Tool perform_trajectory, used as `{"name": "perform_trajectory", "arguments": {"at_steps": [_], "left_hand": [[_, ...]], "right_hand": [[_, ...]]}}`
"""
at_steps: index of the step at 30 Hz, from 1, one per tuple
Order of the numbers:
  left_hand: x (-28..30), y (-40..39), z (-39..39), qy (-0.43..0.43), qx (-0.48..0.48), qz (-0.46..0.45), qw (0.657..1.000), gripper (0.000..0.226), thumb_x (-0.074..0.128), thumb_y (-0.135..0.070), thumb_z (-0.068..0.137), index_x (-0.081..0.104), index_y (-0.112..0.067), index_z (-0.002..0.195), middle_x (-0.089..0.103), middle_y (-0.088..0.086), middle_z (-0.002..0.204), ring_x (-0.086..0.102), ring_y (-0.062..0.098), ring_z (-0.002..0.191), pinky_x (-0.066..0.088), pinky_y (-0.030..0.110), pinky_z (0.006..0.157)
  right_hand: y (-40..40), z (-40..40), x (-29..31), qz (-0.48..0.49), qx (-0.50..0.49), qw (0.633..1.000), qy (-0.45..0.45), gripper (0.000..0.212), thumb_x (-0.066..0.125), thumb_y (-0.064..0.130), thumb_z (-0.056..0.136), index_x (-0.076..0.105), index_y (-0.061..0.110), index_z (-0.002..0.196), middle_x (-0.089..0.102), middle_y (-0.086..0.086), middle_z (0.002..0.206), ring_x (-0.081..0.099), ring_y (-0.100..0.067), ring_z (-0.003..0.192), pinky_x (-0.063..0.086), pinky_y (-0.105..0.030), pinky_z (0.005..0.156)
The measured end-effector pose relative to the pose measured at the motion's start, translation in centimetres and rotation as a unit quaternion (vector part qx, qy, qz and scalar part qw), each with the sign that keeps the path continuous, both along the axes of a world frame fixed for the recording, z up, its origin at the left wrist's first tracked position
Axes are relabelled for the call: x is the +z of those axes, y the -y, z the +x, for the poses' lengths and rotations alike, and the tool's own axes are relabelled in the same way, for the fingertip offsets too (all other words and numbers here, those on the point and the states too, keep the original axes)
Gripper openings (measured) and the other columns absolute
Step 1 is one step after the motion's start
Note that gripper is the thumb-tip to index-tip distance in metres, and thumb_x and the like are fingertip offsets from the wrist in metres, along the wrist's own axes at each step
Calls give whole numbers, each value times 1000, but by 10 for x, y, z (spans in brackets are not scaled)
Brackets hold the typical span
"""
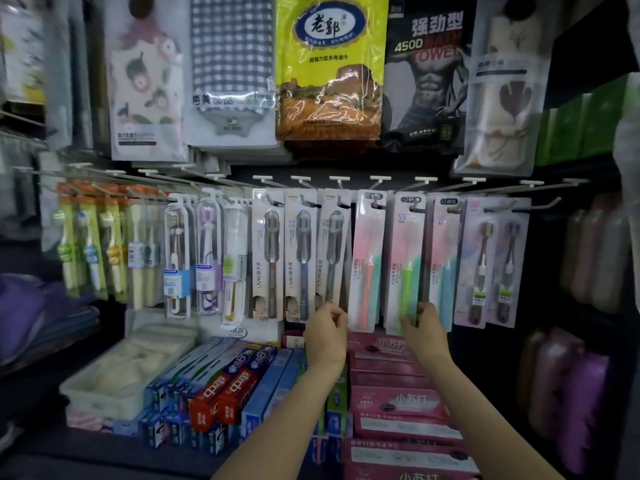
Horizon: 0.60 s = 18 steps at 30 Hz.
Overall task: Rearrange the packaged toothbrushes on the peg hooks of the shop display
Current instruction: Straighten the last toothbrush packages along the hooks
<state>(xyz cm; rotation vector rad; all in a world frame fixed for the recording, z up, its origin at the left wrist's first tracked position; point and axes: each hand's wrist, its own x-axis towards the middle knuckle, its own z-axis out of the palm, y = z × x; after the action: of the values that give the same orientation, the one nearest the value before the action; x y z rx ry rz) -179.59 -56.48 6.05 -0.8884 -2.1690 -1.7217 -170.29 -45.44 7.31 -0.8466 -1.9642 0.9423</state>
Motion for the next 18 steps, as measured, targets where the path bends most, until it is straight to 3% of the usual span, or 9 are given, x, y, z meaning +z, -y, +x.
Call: {"name": "perform_trajectory", "arguments": {"at_steps": [2, 6, 9, 14, 18], "left_hand": [[0, 8, -4, -21, -7, 5, 1000, 11, 53, -13, 92, 62, -8, 91, 65, 3, 85, 62, 16, 77, 52, 27, 71], [6, 32, -15, -131, 21, 16, 991, 9, 54, -15, 92, 62, -14, 96, 63, -2, 89, 57, 11, 82, 48, 22, 71], [13, 54, -26, -182, 85, 35, 979, 18, 55, -9, 89, 60, -10, 106, 53, 3, 104, 50, 15, 96, 40, 20, 78], [14, 95, -60, -172, 182, 25, 968, 33, 55, 3, 82, 58, -11, 112, 45, 10, 118, 39, 24, 112, 37, 31, 92], [7, 122, -85, -125, 189, -37, 973, 33, 53, 0, 86, 59, -14, 115, 36, 10, 131, 32, 25, 121, 35, 33, 97]], "right_hand": [[1, 4, 0, 36, -29, 998, -29, 33, 50, 6, 93, 43, -4, 123, 52, -21, 118, 52, -28, 96, 45, -34, 80], [17, 6, 9, 177, -95, 978, -54, 28, 51, 0, 90, 50, -6, 117, 48, -24, 115, 46, -38, 107, 41, -43, 91], [45, -7, 19, 287, -66, 953, -76, 28, 54, -3, 86, 53, -2, 115, 46, -21, 113, 43, -34, 108, 39, -39, 90], [90, -56, 19, 407, 1, 913, -29, 33, 65, -5, 76, 60, 4, 107, 51, -18, 113, 49, -34, 107, 46, -45, 93], [119, -91, 10, 457, -12, 889, 32, 50, 82, 1, 56, 65, 14, 101, 55, -18, 117, 53, -37, 105, 55, -48, 72]]}}
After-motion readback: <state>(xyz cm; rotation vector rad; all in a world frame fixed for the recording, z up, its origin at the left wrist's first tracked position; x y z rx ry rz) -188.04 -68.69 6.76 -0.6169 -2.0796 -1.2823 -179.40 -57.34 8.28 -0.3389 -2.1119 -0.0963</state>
